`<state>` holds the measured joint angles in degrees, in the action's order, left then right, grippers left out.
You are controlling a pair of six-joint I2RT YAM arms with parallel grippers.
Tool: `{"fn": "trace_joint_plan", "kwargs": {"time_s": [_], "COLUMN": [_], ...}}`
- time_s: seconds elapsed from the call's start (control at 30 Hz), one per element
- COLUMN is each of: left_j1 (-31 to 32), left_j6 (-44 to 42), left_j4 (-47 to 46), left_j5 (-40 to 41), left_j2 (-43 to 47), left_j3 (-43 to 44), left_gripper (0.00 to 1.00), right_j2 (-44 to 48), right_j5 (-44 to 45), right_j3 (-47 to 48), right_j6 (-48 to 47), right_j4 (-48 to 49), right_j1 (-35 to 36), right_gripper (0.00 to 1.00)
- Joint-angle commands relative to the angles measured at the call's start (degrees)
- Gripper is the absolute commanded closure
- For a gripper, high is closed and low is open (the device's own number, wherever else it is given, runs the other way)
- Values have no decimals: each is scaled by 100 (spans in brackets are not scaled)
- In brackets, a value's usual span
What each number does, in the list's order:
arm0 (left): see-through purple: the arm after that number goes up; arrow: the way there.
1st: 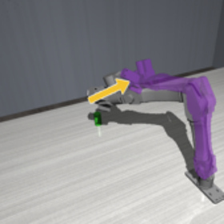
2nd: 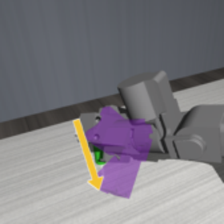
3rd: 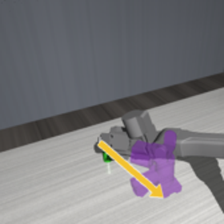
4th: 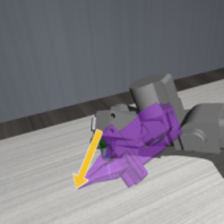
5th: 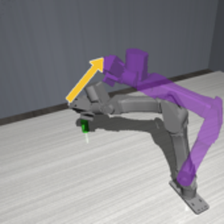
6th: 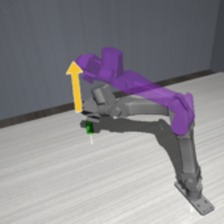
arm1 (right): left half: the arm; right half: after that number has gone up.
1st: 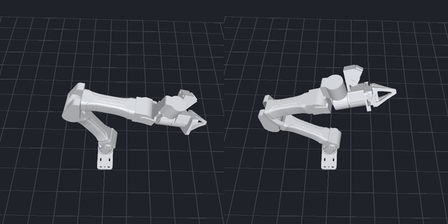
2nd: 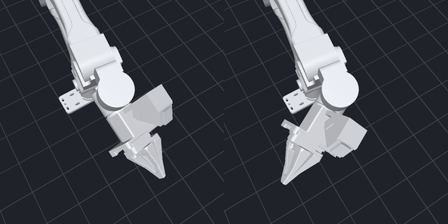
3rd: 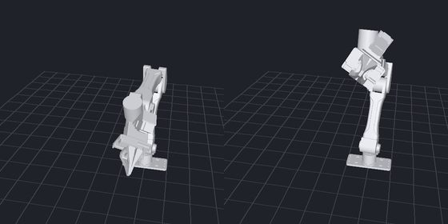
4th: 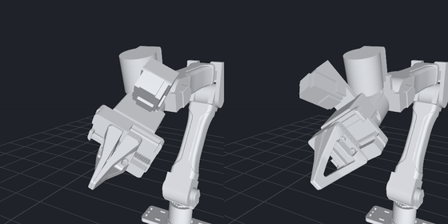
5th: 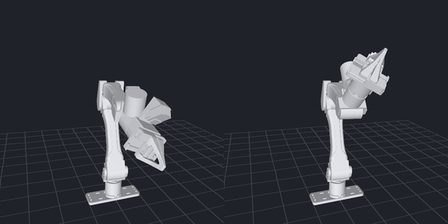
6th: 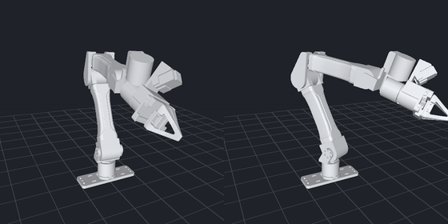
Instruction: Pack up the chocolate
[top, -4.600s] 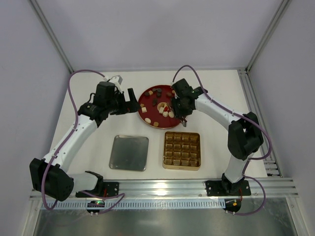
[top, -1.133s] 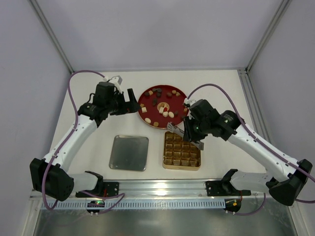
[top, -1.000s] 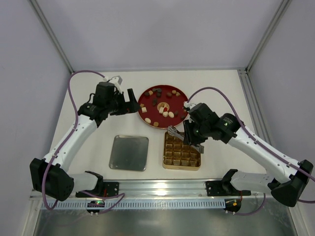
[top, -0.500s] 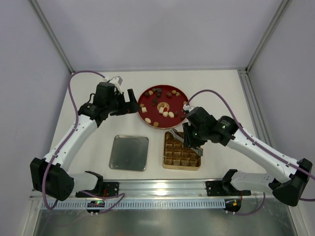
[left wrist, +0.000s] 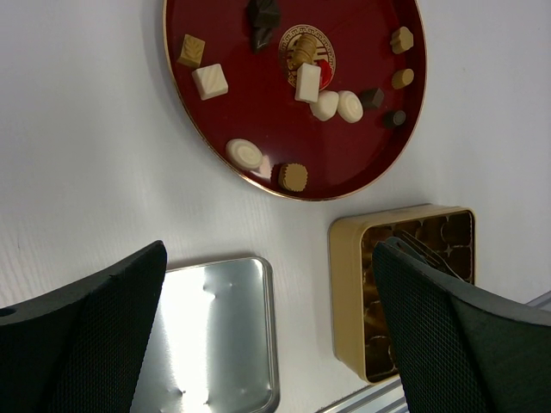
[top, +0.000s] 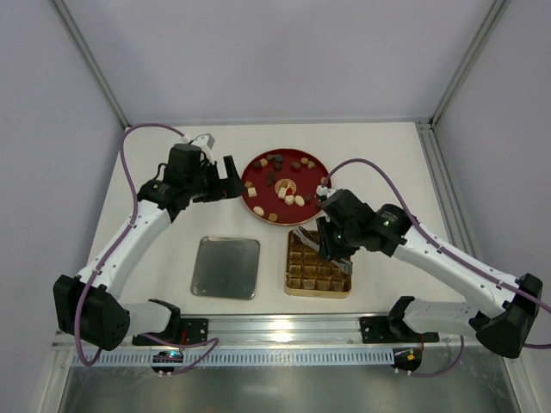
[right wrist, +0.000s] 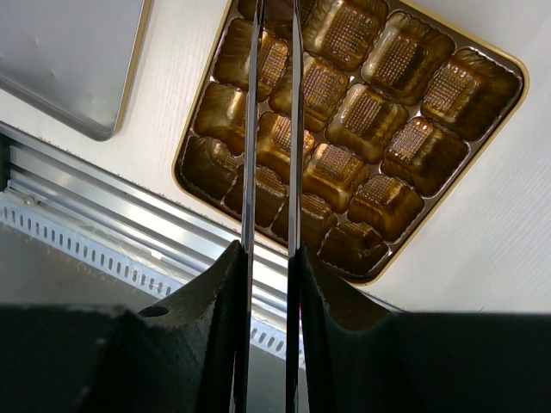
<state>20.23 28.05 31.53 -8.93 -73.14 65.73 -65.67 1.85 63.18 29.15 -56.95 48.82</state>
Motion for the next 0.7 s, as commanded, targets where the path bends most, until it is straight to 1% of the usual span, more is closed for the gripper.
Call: {"fn": "trace_joint_plan", "kwargs": {"time_s": [0.0,0.27,0.3,0.5,0.57,0.67], "left_j1": [-28,-28,-28,-19,-28,-28], "left_j6": [-37,-28,-28,-37,-45,-46], "left_j4": [-191,-191,-191,-191,-191,-191], "left_j5": [-92,-74,-74,-74,-74,-65], "left_j2": [11,11,28,20,28,20], "left_j3": [18,10,1,1,10,10], "left_gripper": [0,0,0,0,0,0], "right_j2": [2,-69,-69,-104,-104,-130], "right_j5": [88,123,140,175,193,211], "right_j3": [-51,-78,-78,-51,-25,36], "right_j6": [74,82,74,82,83,65], "right_j4": [246,316,316,316,307,281], "right_j1": [49,66,66,66,66,66], "right_gripper": [74,72,70,68,64,64]}}
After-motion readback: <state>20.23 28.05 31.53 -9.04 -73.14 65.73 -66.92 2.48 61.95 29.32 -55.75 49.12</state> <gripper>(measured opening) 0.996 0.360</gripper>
